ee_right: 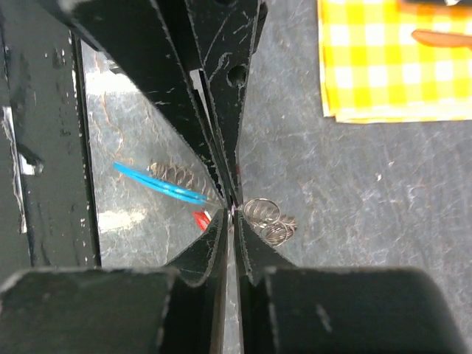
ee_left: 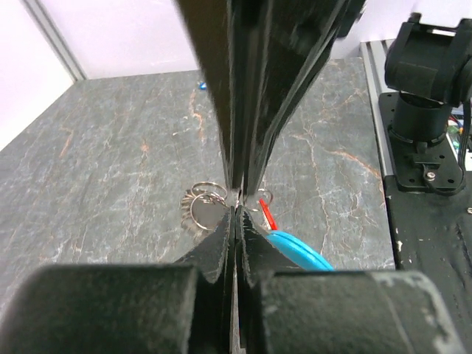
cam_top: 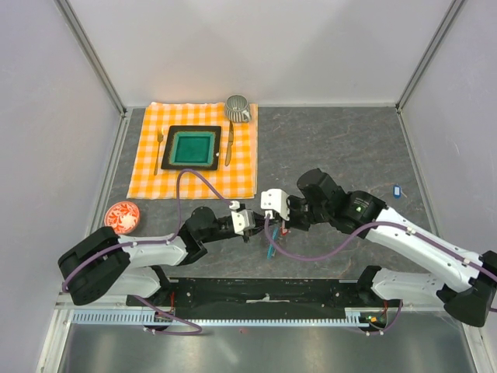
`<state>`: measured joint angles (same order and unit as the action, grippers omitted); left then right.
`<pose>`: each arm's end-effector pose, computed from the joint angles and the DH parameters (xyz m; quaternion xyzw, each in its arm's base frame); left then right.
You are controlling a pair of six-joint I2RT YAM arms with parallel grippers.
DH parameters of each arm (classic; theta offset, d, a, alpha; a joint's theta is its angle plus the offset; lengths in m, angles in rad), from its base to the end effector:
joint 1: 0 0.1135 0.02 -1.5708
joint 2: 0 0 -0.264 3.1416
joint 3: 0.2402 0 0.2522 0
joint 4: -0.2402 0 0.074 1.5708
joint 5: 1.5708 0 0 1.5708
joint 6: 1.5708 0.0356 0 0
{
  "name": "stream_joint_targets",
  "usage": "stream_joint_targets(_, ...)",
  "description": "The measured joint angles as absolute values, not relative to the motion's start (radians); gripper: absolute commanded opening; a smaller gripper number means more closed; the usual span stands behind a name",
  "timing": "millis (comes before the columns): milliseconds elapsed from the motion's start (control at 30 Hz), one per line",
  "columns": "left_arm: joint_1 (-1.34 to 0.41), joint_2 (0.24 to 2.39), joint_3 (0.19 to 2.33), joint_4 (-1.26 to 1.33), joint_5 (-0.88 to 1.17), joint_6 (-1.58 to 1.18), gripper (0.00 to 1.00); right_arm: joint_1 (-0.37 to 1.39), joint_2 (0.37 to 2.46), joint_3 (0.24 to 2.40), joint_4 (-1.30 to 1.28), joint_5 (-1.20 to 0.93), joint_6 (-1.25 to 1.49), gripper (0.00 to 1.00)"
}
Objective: Put the keys on the keyring
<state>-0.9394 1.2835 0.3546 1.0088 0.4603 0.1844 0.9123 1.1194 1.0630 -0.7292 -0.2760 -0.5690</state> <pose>0.1321 -0.2075 0.2148 0.4937 0.4696 -0.4075 0.6080 0.1327 0.1873 0.3206 -0.6563 0.6399 0.1900 0.3517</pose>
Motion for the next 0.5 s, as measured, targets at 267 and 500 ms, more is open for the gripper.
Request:
stream_joint_targets(267,-0.937,1.303,0.245,1.180,0.349,0.068,0.02,0.909,0.929,0.944,-0.562,-0.195,-0.431,0.15)
stream_joint_targets(500,-0.937,1.304,0.212,1.234,0.323,-0.010,0.02,0.866,0.791,0.773,-0.413,-0.165,-0.282,0.16)
